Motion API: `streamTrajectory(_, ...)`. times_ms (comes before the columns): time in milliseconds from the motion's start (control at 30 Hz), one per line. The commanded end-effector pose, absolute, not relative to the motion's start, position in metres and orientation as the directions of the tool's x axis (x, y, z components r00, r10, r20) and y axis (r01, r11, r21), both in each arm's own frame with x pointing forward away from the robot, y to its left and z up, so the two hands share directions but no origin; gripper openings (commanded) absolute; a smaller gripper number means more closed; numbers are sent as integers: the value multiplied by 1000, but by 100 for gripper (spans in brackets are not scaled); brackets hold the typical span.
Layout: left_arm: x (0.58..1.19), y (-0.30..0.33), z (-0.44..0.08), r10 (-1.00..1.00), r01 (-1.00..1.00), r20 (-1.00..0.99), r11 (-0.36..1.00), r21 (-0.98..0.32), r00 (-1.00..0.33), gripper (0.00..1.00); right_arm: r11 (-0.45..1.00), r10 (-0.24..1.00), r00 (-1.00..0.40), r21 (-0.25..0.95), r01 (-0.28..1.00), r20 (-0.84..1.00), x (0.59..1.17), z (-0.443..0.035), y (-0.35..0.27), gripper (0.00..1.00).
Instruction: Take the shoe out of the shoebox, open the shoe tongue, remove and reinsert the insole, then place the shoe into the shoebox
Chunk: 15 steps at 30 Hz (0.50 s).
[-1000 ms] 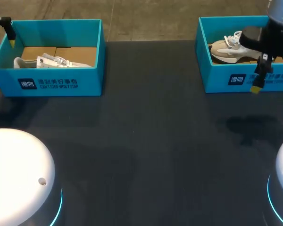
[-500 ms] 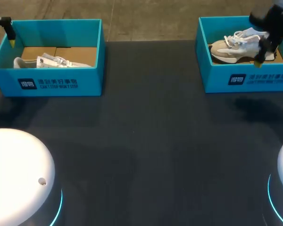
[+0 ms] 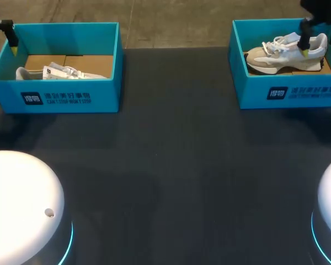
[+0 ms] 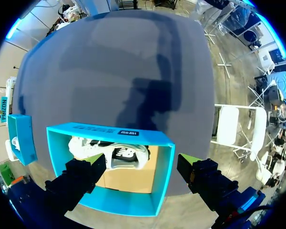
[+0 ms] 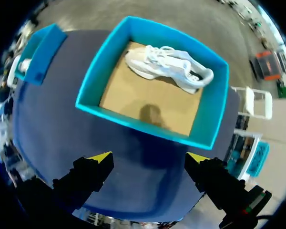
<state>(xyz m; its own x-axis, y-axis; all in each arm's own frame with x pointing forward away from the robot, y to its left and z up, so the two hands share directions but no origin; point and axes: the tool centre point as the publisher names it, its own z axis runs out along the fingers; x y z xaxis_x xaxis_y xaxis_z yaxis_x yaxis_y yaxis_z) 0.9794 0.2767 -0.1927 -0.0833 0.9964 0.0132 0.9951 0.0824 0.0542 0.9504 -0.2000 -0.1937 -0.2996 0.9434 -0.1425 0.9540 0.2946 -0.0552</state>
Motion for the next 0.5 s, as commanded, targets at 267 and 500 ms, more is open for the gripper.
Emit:
streamTrajectory(267,979,277,-193,996,995,16,83,55,-84,100,79,978,-71,34,996,-196,999,-180,-224,100)
streamTrajectory(500,979,277,-193,996,995,16,83,55,-84,100,20,977,-2,82,996,-213,1034,-185,-244,100)
